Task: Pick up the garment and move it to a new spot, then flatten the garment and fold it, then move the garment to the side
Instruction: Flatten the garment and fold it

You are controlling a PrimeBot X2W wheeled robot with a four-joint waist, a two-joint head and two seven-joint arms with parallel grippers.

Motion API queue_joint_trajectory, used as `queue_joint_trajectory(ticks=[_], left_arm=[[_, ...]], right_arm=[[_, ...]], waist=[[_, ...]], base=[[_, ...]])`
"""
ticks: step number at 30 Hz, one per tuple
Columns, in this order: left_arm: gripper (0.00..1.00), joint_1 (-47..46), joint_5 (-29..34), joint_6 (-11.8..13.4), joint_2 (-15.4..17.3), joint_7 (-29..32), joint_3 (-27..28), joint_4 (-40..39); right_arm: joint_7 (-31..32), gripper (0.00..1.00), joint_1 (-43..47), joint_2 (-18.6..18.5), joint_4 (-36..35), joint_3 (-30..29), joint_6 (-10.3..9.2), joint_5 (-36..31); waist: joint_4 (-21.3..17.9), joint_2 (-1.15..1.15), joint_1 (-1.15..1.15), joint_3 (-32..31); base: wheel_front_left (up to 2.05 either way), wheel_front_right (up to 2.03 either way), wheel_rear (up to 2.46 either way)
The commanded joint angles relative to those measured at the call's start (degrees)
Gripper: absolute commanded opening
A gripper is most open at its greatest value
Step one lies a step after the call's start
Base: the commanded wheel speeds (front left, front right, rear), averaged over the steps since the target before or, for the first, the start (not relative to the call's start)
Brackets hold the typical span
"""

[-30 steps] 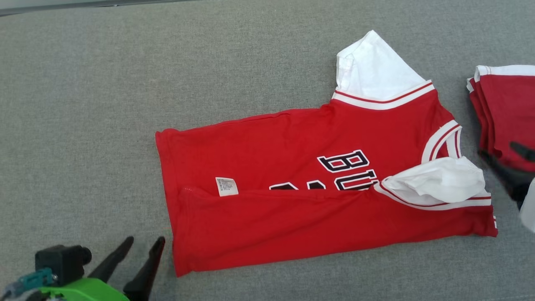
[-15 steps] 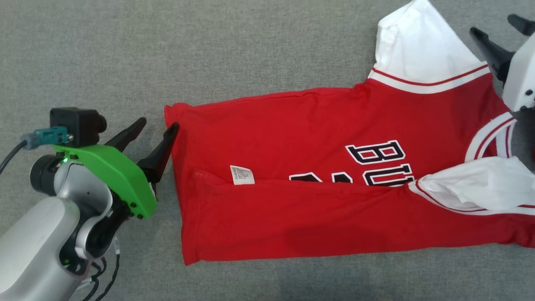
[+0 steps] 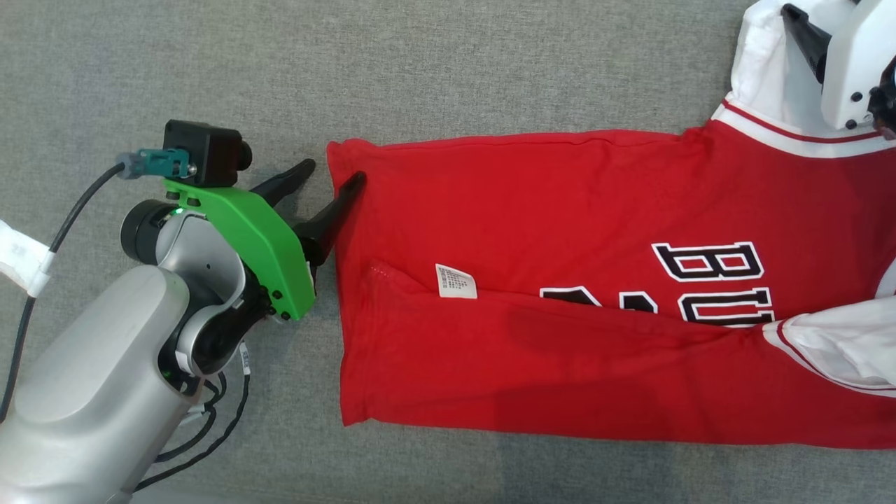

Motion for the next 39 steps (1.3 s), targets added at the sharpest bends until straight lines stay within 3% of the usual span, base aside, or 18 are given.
queue_joint_trajectory(ticks=[1,8,16,17,18,19,27,32,39], left_arm=[[1.0,0.12,0.53,-0.11,0.01,0.26,-0.54,1.31],[1.0,-0.39,0.13,-1.06,-1.2,-0.02,-0.84,2.91],[1.0,-1.92,-0.11,-2.21,-3.22,-0.6,-1.19,3.22],[0.41,-2.12,0.53,-2.86,-3.44,-0.8,-1.74,3.26],[0.05,-2.04,0.66,-3.02,-3.61,-0.98,-1.9,3.44],[0.0,-1.93,0.74,-3.47,-3.67,-0.94,-2.24,3.52],[0.0,-0.28,0.29,-4.36,-2.78,-2.21,-1.97,4.11],[0.0,0.56,0.81,-2.59,-1.24,-5.71,0.54,3.63],[0.0,6.48,0.83,0.6,3.32,-9.59,2.7,-1.66]], right_arm=[[-0.31,1.0,-0.25,-0.48,1.24,0.54,-0.06,-0.62],[-1.35,1.0,-2.0,-1.09,5.36,1.3,-0.08,-1.43],[-1.8,1.0,-2.46,0.86,7.99,2.45,-0.02,-0.45],[-1.96,0.35,-2.59,1.28,8.18,2.99,-0.02,0.14],[-2.13,0.0,-2.58,1.41,8.24,3.32,-0.02,0.61],[-2.2,0.0,-2.53,1.5,8.2,3.73,-0.02,1.25],[-5.37,0.0,-2.72,1.0,5.94,4.61,-0.03,5.92],[-9.24,0.0,-1.19,0.29,2.75,4.29,-0.03,9.68],[-12.88,0.0,6.8,-2.79,-5.41,2.45,-0.04,13.83]], waist=[[0.36,0.0,-0.01,0.4],[0.36,0.0,-0.01,0.76],[0.37,0.0,-0.01,0.78],[0.15,0.0,-0.01,0.69],[-0.03,0.0,-0.01,0.51],[-0.22,0.0,-0.01,0.3],[-1.85,0.0,-0.01,-2.04],[-3.46,0.0,-0.01,-4.93],[-6.78,0.0,-0.01,-9.82]], base=[[0.0,0.0,0.0],[0.0,0.0,0.0],[0.0,0.0,0.0],[0.0,0.0,0.0],[0.0,0.0,0.0],[0.0,0.0,0.0],[0.0,0.0,0.0],[0.0,0.0,0.0],[0.0,0.0,0.0]])
